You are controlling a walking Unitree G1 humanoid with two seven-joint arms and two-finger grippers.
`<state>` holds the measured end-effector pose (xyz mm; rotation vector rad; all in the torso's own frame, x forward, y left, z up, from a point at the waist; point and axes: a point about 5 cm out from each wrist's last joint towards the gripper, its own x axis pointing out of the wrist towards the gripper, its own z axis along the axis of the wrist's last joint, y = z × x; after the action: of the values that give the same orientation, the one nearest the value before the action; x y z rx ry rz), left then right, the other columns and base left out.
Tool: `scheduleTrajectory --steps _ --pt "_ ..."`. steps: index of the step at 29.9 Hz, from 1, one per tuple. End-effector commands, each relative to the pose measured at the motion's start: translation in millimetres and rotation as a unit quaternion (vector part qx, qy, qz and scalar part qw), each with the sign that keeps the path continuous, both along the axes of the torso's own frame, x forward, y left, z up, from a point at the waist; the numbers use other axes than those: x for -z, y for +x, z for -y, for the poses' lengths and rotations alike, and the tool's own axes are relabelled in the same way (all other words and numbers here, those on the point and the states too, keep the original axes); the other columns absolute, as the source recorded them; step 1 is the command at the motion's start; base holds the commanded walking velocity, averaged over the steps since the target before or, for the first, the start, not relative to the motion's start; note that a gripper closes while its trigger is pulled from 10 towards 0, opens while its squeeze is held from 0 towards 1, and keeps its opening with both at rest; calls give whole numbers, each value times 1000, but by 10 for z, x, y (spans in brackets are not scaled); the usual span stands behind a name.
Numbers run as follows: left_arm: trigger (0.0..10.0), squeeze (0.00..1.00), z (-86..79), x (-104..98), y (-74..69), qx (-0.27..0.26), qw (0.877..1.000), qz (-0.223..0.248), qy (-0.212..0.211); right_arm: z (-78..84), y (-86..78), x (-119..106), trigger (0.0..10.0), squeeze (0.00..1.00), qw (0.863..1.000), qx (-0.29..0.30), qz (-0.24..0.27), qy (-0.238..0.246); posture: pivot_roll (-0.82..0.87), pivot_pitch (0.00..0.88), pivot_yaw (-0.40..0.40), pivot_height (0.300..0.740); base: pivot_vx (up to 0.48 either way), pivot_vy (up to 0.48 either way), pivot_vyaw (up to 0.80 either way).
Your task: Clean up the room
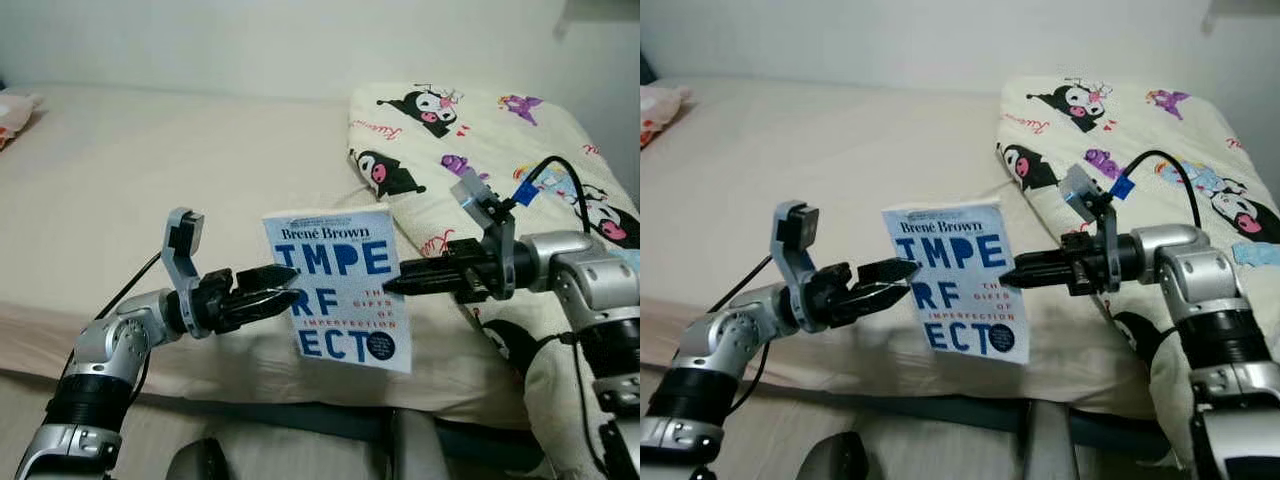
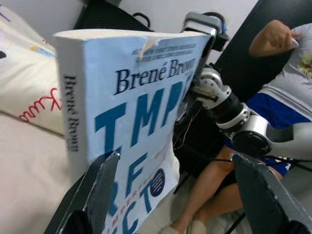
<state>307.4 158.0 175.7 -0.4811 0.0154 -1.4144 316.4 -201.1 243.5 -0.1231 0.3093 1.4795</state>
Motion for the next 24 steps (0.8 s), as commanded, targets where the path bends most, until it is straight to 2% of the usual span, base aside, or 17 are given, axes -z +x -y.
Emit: scheduleTrajectory --steps 1,7,9,13,19,21,24 --pt "10000 0 -116 43 -1 -20 1000 -2 18 -53 -63 -45 0 0 999 -38 0 5 -45 80 10 320 0 0 0" --pt "10000 0 -214 44 17 -47 998 10 31 -12 -121 -100 0 0 999 -39 1 5 -49 81 13 320 0 0 0" --pt "10000 0 -316 72 29 -67 997 6 39 15 -156 -149 0 0 999 -38 2 9 -52 81 18 320 0 0 0" --pt "10000 0 -357 104 8 -66 997 0 40 28 -177 -177 0 0 999 -37 2 15 -53 80 20 320 0 0 0" --pt "10000 0 -240 170 -59 -36 999 -5 28 -10 -211 -179 0 0 999 -47 1 26 -55 76 23 320 0 0 0" --pt "10000 0 -145 150 -120 -2 1000 -4 12 -20 -196 -158 0 0 999 -44 0 26 -53 75 21 320 0 0 0" --pt "10000 0 -75 149 -146 13 1000 -2 5 -32 -185 -159 0 0 999 -40 2 28 -52 76 20 320 0 0 0"
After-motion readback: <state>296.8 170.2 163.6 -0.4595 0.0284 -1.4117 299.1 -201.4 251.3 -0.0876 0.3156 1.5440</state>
